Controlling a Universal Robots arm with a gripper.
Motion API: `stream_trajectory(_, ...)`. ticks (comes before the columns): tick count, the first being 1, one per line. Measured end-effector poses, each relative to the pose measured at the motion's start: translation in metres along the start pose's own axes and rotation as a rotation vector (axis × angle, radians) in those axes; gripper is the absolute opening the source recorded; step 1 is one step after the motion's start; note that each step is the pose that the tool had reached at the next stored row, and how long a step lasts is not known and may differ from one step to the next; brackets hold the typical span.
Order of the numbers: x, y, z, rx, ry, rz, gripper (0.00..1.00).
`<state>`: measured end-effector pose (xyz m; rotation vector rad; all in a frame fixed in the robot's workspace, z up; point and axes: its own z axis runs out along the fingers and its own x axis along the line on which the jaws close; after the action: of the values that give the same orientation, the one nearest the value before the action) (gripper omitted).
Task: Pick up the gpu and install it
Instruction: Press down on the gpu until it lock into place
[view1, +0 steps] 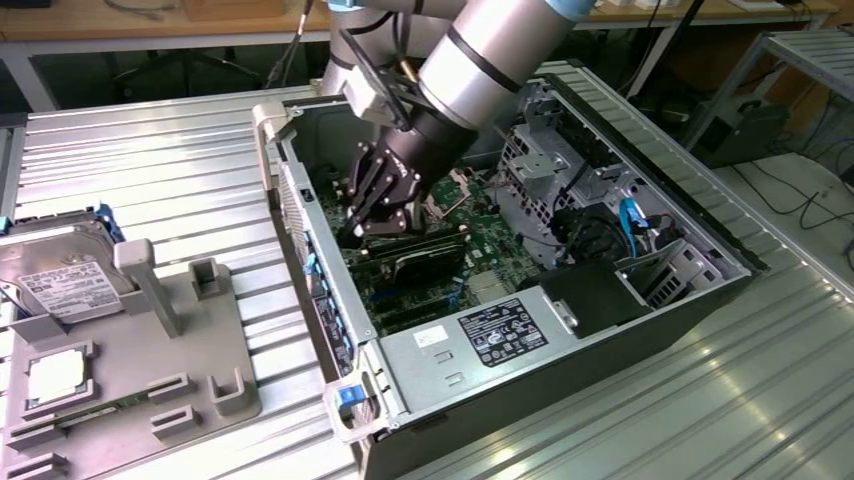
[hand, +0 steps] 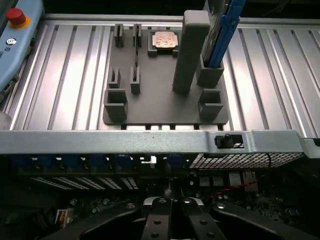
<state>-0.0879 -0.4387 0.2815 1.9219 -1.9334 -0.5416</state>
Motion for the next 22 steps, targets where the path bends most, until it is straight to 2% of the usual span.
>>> stream_trajectory(4, -0.002, -0.0005, 0.0012, 0.0, -0.0002, 0.0, 0.11)
stream_trajectory(14, 0.0, 0.001, 0.003, -0.0008, 0.0, -0.001, 0.11)
stream_trajectory(22, 0.001, -0.0059, 0.0109, -0.0117, 0.0, -0.001, 0.11)
